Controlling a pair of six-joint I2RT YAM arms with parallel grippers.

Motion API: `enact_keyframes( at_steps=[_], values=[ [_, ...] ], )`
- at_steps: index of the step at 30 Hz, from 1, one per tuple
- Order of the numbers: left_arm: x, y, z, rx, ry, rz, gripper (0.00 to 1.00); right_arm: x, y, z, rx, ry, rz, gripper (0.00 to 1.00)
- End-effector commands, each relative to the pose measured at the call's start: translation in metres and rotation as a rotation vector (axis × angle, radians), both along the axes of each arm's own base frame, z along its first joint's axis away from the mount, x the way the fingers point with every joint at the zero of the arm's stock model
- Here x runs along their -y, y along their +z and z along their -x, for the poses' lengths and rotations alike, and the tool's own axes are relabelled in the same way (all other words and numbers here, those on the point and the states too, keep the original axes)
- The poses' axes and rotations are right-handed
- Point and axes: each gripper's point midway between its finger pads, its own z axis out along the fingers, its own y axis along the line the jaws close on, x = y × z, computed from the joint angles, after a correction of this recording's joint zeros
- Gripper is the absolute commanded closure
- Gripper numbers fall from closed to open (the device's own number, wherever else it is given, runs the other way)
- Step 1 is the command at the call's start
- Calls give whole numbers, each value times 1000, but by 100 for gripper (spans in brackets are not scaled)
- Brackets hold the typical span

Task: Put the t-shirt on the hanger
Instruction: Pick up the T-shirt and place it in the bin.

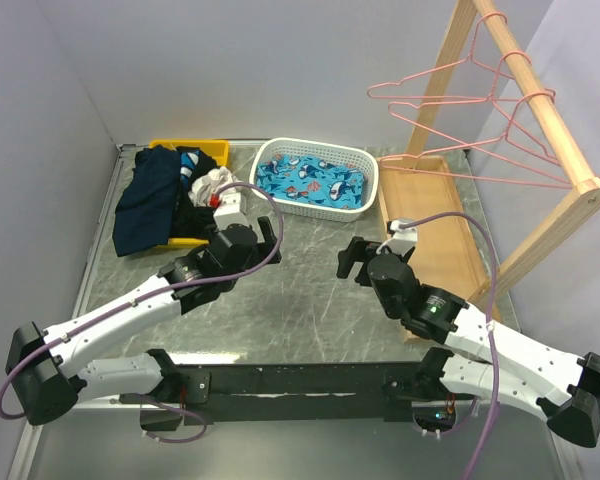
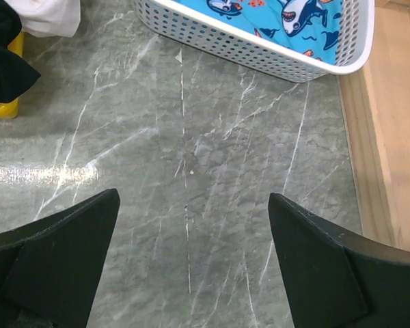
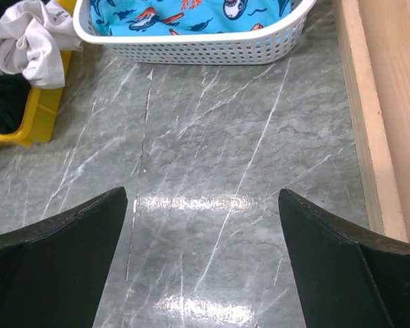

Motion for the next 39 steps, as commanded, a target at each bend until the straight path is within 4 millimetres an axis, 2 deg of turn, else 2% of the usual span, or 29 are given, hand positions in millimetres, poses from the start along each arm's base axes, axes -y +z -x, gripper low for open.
enact_keyframes(
  at_steps=[1, 2, 3, 5, 7, 8, 9, 10, 12, 13, 15, 16, 18, 19, 20, 22, 24, 25, 26, 27, 28, 29, 30, 31, 32, 34, 35, 37, 39],
  values=[
    [0, 16, -5, 17, 30, 16, 4, -4, 22, 2, 15, 24, -44, 0],
    [-1, 23, -7, 15, 52, 21, 4, -8, 27, 5, 1, 47, -60, 0],
    [-5, 17, -7, -7, 71, -6, 4, -9, 22, 10, -30, 62, -50, 0],
    [-6, 24, -10, -4, 95, -1, 4, -16, 18, 16, -63, 114, -56, 0],
    [-6, 29, -15, 7, 108, 12, 4, -13, 13, 23, -94, 132, -41, 0],
    [-11, 34, -22, 11, 130, 33, 4, -12, 17, 24, -90, 138, -32, 0],
    [-8, 39, -27, 16, 112, 69, 4, -7, 18, 25, -91, 132, -13, 0],
    [-22, 41, -39, 13, 154, 80, 4, -5, 21, 25, -80, 138, 9, 0],
    [-38, 46, -53, 5, 200, 95, 4, -8, 33, 23, -48, 169, 33, 0],
    [-58, 48, -62, 5, 262, 92, 4, -8, 34, 22, -47, 172, 36, 0],
    [-80, 58, -74, 32, 332, 93, 4, -22, 39, 21, -30, 231, 29, 0],
    [-105, 61, -85, 45, 408, 92, 4, -27, 38, 20, -26, 251, 28, 0],
    [-131, 73, -97, 68, 472, 87, 4, -37, 40, 15, -13, 272, 25, 0],
    [-156, 75, -105, 71, 538, 87, 3, -41, 42, 14, -13, 282, 23, 0],
    [-166, 79, -112, 65, 566, 84, 1, -43, 42, 12, -17, 278, 23, 0],
    [-194, 84, -121, 75, 641, 74, 5, -51, 37, 9, -32, 284, 15, 0],
    [-213, 75, -132, 59, 709, 35, 9, -60, 33, 8, -41, 308, 4, 0],
    [-230, 77, -137, 63, 762, 22, 10, -67, 33, 11, -49, 339, -5, 0],
    [-241, 63, -146, 35, 804, -13, 11, -72, 30, 11, -60, 358, -3, 0],
    [-247, 59, -152, 24, 818, -26, 12, -76, 29, 11, -59, 376, -2, 0],
    [-259, 63, -160, 36, 845, -31, 14, -79, 29, 11, -64, 389, -2, 0],
    [-263, 47, -172, 1, 855, -64, 15, -82, 24, 11, -80, 398, 6, 0],
    [-268, 43, -180, -6, 858, -85, 15, -84, 24, 11, -87, 403, 4, 0],
    [-274, 47, -189, 3, 874, -90, 16, -86, 22, 11, -93, 409, 7, 0],
    [-278, 27, -199, -44, 886, -121, 18, -89, 18, 12, -106, 421, 8, 0],
    [-285, 21, -213, -55, 887, -133, 20, -91, 13, 13, -120, 426, 7, 0],
    [-285, 5, -221, -86, 881, -146, 23, -92, 12, 13, -123, 430, 5, 0],
    [-284, 4, -236, -47, 848, -132, 25, -94, 9, 16, -131, 445, -3, 0],
    [-284, -1, -245, -43, 810, -134, 38, -95, 8, 17, -135, 451, -10, 0]
  ],
)
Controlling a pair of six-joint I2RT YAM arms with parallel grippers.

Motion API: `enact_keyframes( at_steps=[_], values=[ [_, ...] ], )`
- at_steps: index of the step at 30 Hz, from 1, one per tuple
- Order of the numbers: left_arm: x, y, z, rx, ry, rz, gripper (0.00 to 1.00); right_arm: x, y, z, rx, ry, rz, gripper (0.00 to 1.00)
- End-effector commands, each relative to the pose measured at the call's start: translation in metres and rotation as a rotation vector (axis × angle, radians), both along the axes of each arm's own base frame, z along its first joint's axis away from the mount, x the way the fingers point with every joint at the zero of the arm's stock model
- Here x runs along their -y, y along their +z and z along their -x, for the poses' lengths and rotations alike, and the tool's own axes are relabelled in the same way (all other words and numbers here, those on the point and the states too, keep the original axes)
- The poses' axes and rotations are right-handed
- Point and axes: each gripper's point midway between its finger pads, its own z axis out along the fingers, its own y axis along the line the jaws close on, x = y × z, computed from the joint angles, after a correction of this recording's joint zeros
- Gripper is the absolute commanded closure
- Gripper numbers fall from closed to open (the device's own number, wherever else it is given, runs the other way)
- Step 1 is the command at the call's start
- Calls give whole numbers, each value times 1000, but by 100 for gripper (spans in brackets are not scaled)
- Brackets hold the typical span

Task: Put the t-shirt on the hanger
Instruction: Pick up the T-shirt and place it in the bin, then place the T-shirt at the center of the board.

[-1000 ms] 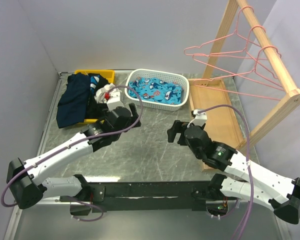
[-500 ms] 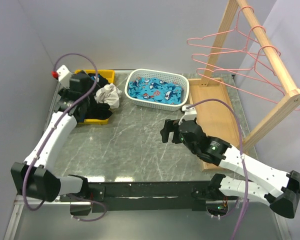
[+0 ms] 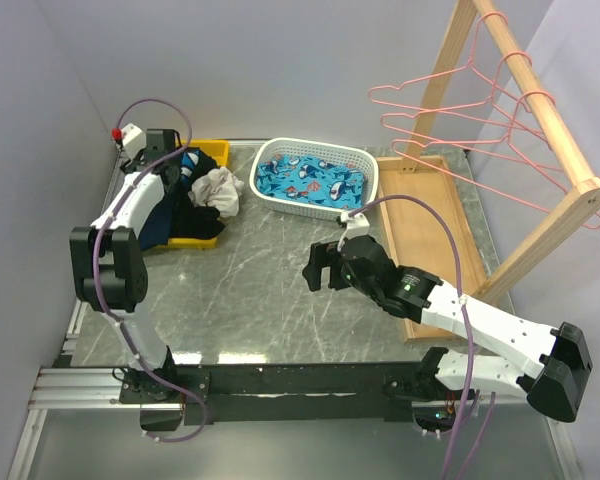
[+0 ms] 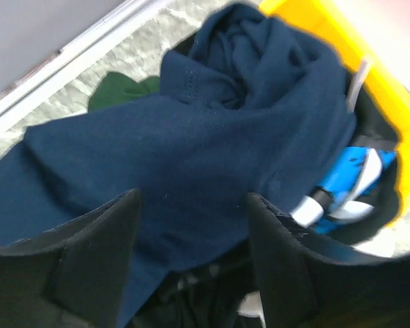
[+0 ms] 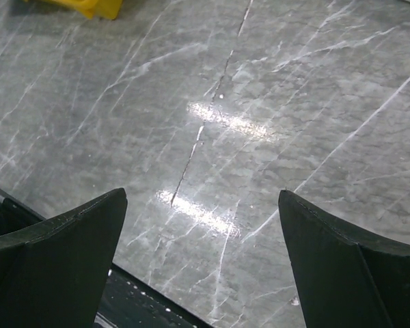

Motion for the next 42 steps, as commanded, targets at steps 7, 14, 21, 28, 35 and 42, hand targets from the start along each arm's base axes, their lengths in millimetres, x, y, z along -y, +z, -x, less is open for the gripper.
enact_keyframes(
  at_steps=[7, 14, 21, 28, 35, 42],
  values=[
    [-4, 75, -34, 185, -108, -54, 99, -10, 30, -3, 51, 22, -83, 0],
    [-9, 186, 1, 315, -115, -123, 99, -5, 49, -10, 101, -4, -75, 0],
    [2, 332, 34, 580, -216, -212, 99, -11, 76, -21, 150, -8, -73, 0],
    [60, 446, 84, 816, -380, -311, 99, -23, 101, -30, 182, 3, -92, 0],
    [116, 513, 149, 1049, -535, -312, 99, -35, 127, -39, 215, 9, -132, 0],
    [162, 526, 195, 1147, -721, -195, 99, -40, 124, -40, 211, 14, -142, 0]
  ],
)
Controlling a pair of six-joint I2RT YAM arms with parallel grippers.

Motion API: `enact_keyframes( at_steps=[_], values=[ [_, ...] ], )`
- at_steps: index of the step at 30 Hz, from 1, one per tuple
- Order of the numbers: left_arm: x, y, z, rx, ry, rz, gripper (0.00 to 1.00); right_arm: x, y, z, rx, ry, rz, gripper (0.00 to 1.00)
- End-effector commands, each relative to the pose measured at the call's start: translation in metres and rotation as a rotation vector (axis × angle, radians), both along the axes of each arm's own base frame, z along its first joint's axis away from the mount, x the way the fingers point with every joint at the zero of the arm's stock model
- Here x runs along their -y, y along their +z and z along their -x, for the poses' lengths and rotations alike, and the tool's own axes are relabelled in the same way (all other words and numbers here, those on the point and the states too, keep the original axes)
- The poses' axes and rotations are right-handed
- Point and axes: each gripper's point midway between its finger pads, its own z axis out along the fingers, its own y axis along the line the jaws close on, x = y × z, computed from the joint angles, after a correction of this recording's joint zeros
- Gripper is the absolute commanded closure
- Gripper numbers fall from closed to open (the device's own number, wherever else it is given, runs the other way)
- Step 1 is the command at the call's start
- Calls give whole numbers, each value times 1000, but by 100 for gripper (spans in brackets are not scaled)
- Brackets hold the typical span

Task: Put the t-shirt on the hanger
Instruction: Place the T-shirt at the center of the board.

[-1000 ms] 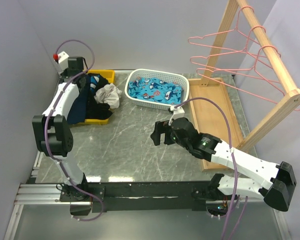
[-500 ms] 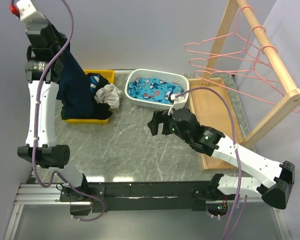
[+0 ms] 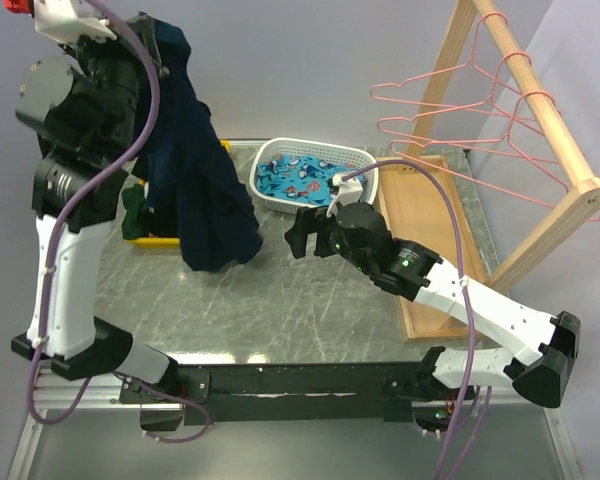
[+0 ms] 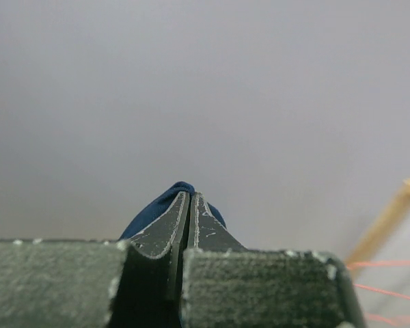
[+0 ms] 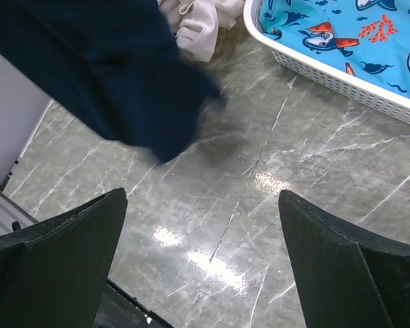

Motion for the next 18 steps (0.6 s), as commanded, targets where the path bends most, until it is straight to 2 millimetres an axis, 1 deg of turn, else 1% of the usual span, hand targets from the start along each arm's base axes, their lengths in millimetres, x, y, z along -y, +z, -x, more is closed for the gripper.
enact_keyframes(
  at_steps=[1, 2, 4, 6, 7, 8, 9, 10, 11, 12, 13, 14, 15, 16, 17, 18],
  values=[
    [21, 43, 56, 160, -148, 39, 99, -4, 27, -6, 59, -2, -63, 0],
    [31, 44, 62, 159, -193, 38, 99, -4, 24, -6, 57, -3, -59, 0],
    [39, 43, 72, 154, -248, 46, 99, -4, 25, -7, 69, -8, -73, 0],
    [50, 44, 81, 153, -303, 52, 99, -5, 17, -7, 63, -5, -68, 0],
    [53, 44, 84, 154, -317, 52, 99, -7, 16, -9, 68, -6, -79, 0],
    [57, 50, 91, 167, -342, 58, 99, -9, 8, -9, 60, 0, -76, 0],
    [59, 50, 93, 165, -354, 58, 99, -13, 3, -8, 53, 18, -80, 0],
    [61, 51, 96, 168, -366, 60, 99, -19, 5, -9, 66, 32, -110, 0],
    [64, 53, 102, 173, -389, 68, 99, -21, -6, -9, 54, 44, -109, 0],
    [68, 54, 106, 175, -415, 71, 99, -28, -12, -7, 44, 79, -114, 0],
    [71, 52, 108, 168, -433, 72, 99, -33, -11, -7, 55, 97, -134, 0],
    [76, 49, 109, 157, -454, 72, 99, -35, -18, -5, 50, 112, -138, 0],
    [79, 46, 109, 141, -469, 83, 99, -38, -21, -5, 45, 120, -148, 0],
    [81, 40, 108, 117, -475, 88, 99, -39, -19, -3, 48, 130, -164, 0],
    [91, 20, 98, 52, -482, 77, 99, -38, -22, -2, 40, 122, -163, 0],
    [91, 13, 101, 27, -498, 103, 99, -33, -17, 0, 41, 107, -182, 0]
  ],
)
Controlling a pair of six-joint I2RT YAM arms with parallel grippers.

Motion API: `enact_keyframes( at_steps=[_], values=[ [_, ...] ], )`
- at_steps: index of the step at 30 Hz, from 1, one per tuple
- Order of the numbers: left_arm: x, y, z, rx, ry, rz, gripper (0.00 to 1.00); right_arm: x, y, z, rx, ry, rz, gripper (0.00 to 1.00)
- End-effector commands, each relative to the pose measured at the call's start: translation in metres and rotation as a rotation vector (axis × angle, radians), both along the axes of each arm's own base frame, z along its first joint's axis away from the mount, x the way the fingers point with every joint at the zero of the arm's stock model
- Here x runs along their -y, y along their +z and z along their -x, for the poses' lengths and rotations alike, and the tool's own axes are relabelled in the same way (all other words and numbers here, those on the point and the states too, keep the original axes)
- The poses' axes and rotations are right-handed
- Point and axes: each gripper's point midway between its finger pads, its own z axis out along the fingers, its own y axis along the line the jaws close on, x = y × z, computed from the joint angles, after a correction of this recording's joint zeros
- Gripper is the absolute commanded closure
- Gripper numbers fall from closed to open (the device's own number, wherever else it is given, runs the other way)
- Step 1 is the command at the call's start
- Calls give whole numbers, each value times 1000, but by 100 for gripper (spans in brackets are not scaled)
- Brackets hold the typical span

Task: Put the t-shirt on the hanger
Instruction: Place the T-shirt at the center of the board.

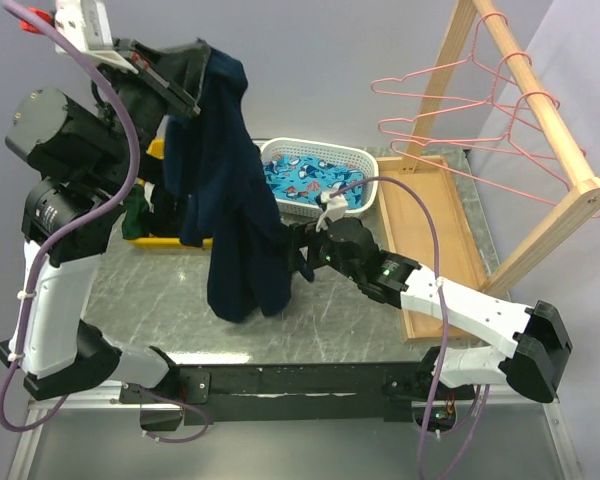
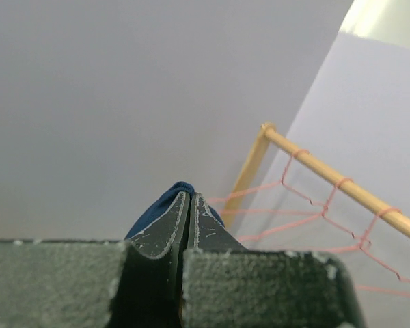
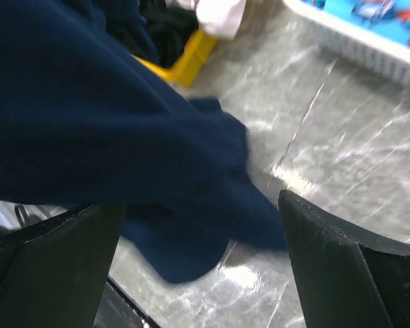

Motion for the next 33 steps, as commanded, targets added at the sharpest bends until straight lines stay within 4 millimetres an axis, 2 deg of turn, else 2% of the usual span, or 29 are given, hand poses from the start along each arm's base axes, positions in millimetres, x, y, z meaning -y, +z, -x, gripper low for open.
enact_keyframes(
  at_steps=[1, 2, 3, 4, 5, 7, 8, 9, 10, 11, 12, 13, 14, 15, 16, 17, 18, 19, 20, 22, 25, 26, 27, 28, 29, 30, 31, 32, 33],
  values=[
    [8, -16, 17, -58, -102, 57, 99, 5, 20, 0, 35, -28, -106, 0],
    [30, -61, -3, -157, -118, 10, 99, 15, 26, 4, 42, -54, -123, 0],
    [32, -77, 0, -196, -140, 26, 99, 25, 24, 4, 30, -95, -120, 0],
    [40, -101, -5, -246, -144, 8, 99, 41, 9, 6, 5, -146, -72, 0],
    [55, -153, -20, -343, -133, -32, 99, 53, 18, 12, 20, -166, -93, 0],
    [69, -195, -18, -424, -186, -7, 99, 69, 6, 21, -2, -194, -89, 0],
    [90, -251, -16, -525, -248, -61, 99, 81, 15, 25, 18, -221, -115, 0],
    [102, -268, -13, -561, -291, -36, 99, 86, 16, 27, 15, -233, -126, 0],
    [113, -312, -9, -641, -312, -72, 97, 92, 9, 31, 1, -242, -111, 0],
    [126, -330, 4, -673, -357, -91, 93, 98, 13, 32, 10, -259, -121, 0],
    [132, -342, 11, -696, -376, -79, 80, 102, 10, 33, 0, -275, -121, 0],
    [141, -377, 25, -750, -408, -121, 69, 106, 3, 34, -11, -288, -102, 0],
    [143, -389, 32, -768, -426, -127, 58, 109, 2, 35, -10, -296, -106, 0],
    [144, -397, 40, -789, -449, -124, 38, 109, -1, 35, -14, -298, -100, 0],
    [139, -421, 46, -831, -440, -148, 34, 110, -7, 35, -21, -302, -89, 0],
    [133, -430, 48, -853, -420, -154, 30, 108, -14, 33, -33, -305, -68, 0],
    [118, -428, 43, -853, -341, -122, 24, 105, -20, 32, -46, -301, -56, 0],
    [104, -442, 43, -890, -274, -135, 20, 104, -25, 32, -58, -302, -44, 0],
    [91, -434, 39, -872, -219, -108, 18, 100, -36, 30, -82, -300, -19, 0],
    [65, -428, 20, -863, -92, -74, 18, 96, -45, 28, -107, -308, -10, 0],
    [46, -430, -9, -885, -20, -92, 24, 89, -60, 25, -137, -315, -5, 0],
    [47, -447, -19, -928, -4, -150, 30, 87, -66, 23, -148, -316, 6, 1],
    [48, -450, -26, -937, 1, -179, 33, 85, -69, 23, -152, -314, 9, 2],
    [48, -442, -37, -925, 28, -187, 33, 81, -71, 22, -157, -302, 3, 4],
    [46, -444, -46, -928, 62, -200, 33, 79, -80, 20, -169, -309, 23, 4],
    [53, -459, -57, -958, 55, -244, 32, 78, -85, 18, -179, -318, 27, 4],
    [58, -446, -72, -947, 45, -229, 32, 78, -86, 14, -184, -339, 36, 4],
    [64, -448, -78, -958, 34, -241, 32, 81, -93, 9, -188, -373, 65, 3],
    [72, -463, -86, -986, 25, -287, 31, 84, -95, 5, -184, -395, 73, 3]
  ],
)
